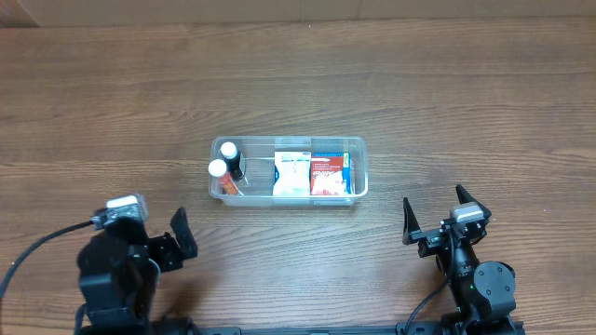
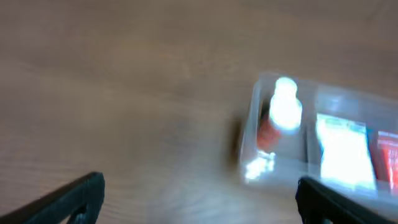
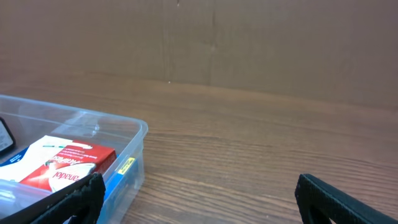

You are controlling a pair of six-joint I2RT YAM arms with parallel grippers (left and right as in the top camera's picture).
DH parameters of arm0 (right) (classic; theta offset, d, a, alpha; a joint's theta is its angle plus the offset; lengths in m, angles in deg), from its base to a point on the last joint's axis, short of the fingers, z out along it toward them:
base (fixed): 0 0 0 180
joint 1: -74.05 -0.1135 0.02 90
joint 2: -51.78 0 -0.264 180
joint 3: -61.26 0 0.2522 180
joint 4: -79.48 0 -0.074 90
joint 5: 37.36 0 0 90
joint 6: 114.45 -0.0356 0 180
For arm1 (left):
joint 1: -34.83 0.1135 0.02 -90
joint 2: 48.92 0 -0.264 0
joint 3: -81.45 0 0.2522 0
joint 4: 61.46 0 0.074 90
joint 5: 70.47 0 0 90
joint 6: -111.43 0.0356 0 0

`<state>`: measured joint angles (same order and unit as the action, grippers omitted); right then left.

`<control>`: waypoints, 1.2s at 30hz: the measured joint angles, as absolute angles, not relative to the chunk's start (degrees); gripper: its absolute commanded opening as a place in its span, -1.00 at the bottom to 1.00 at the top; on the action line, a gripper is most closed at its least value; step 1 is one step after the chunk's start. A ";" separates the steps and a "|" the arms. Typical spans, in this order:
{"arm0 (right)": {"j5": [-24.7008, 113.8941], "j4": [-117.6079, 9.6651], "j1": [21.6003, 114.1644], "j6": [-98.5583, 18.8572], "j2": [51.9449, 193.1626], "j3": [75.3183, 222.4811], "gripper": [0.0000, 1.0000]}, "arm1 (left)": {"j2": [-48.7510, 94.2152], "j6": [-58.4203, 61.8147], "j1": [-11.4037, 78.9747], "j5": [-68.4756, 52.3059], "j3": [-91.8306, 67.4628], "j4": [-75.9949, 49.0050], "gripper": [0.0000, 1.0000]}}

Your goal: Pack container

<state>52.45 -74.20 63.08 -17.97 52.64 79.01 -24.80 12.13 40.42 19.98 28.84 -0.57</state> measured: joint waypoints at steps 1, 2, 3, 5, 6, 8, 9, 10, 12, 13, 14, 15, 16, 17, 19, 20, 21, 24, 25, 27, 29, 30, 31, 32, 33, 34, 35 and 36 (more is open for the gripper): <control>52.43 -74.13 63.08 -17.97 52.62 78.97 1.00 | -27.37 11.52 40.42 19.65 34.68 -9.53 1.00; 52.43 -74.09 63.08 -17.97 52.62 78.92 1.00 | -30.50 11.06 40.42 18.97 40.75 -15.28 1.00; 52.45 -74.07 63.08 -17.95 52.62 78.92 1.00 | -32.38 10.82 40.42 18.32 44.45 -17.55 1.00; 52.43 -74.13 63.08 -17.99 52.62 78.86 1.00 | -37.08 10.47 40.42 17.12 53.74 -27.19 1.00; 52.43 -74.09 63.08 -17.95 52.62 78.84 1.00 | -39.75 10.43 40.42 16.50 57.41 -32.13 1.00; 52.45 -74.13 63.08 -17.97 52.62 78.84 1.00 | -42.37 10.43 40.42 16.53 60.42 -36.70 1.00; 52.41 -74.13 63.08 -17.95 52.62 78.84 1.00 | -44.84 10.43 40.42 16.96 62.96 -40.04 1.00; 52.43 -74.13 63.08 -17.93 52.62 78.82 1.00 | -46.02 10.43 40.42 17.53 64.32 -41.31 1.00; 52.43 -74.09 63.08 -17.97 52.62 78.82 1.00 | -47.33 10.54 39.65 18.56 66.06 -41.79 1.00; 52.43 -74.13 63.08 -17.95 52.62 78.82 1.00 | -47.70 10.71 39.11 18.76 66.41 -41.83 1.00; 52.43 -74.11 63.08 -17.95 52.62 78.82 1.00 | -47.81 10.91 38.54 18.91 66.44 -42.03 1.00; 52.45 -74.13 63.08 -17.95 52.62 78.82 1.00 | -47.90 10.95 38.17 18.91 66.48 -42.09 1.00; 52.43 -74.13 63.08 -17.95 52.62 78.82 1.00 | -47.90 10.95 37.86 18.91 66.48 -42.14 1.00; 52.43 -74.13 63.08 -17.95 52.62 78.82 1.00 | -47.90 10.95 37.80 18.89 66.48 -42.16 1.00; 52.45 -74.11 63.08 -17.95 52.62 78.82 1.00 | -47.92 10.95 37.80 18.91 66.50 -42.16 1.00; 52.43 -74.11 63.08 -17.97 52.62 78.82 1.00 | -47.90 10.95 37.80 18.91 66.50 -42.16 1.00; 52.43 -74.09 63.08 -17.93 52.62 78.82 1.00 | -47.92 10.95 37.80 18.91 66.50 -42.16 1.00; 52.45 -74.13 63.08 -17.95 52.62 78.82 1.00 | -47.92 10.95 37.80 18.91 66.50 -42.16 1.00; 52.43 -74.16 63.08 -17.93 52.62 78.82 1.00 | -47.92 10.95 37.80 18.91 66.50 -42.16 1.00; 52.43 -74.13 63.08 -17.95 52.62 78.82 1.00 | -47.92 10.95 37.80 18.91 66.50 -42.16 1.00; 52.43 -74.13 63.08 -17.95 52.62 78.82 1.00 | -47.92 10.98 37.80 18.91 66.50 -42.16 1.00; 52.43 -74.13 63.08 -17.97 52.62 78.82 1.00 | -47.90 10.98 37.80 18.91 66.50 -42.16 1.00; 52.43 -74.13 63.08 -17.93 52.62 78.82 1.00 | -47.92 10.95 37.80 18.91 66.50 -42.16 1.00; 52.43 -74.13 63.08 -17.95 52.62 78.82 1.00 | -47.90 10.95 37.80 18.91 66.50 -42.16 1.00; 52.43 -74.13 63.08 -17.95 52.62 78.82 1.00 | -47.90 10.98 37.80 18.91 66.50 -42.16 1.00; 52.43 -74.11 63.08 -17.97 52.62 78.82 1.00 | -47.92 10.98 37.80 18.91 66.50 -42.16 1.00; 52.45 -74.13 63.08 -17.95 52.62 78.82 1.00 | -47.92 10.98 37.80 18.89 66.50 -42.16 1.00; 52.43 -74.13 63.08 -17.95 52.62 78.82 1.00 | -47.92 10.95 37.80 18.89 66.50 -42.16 1.00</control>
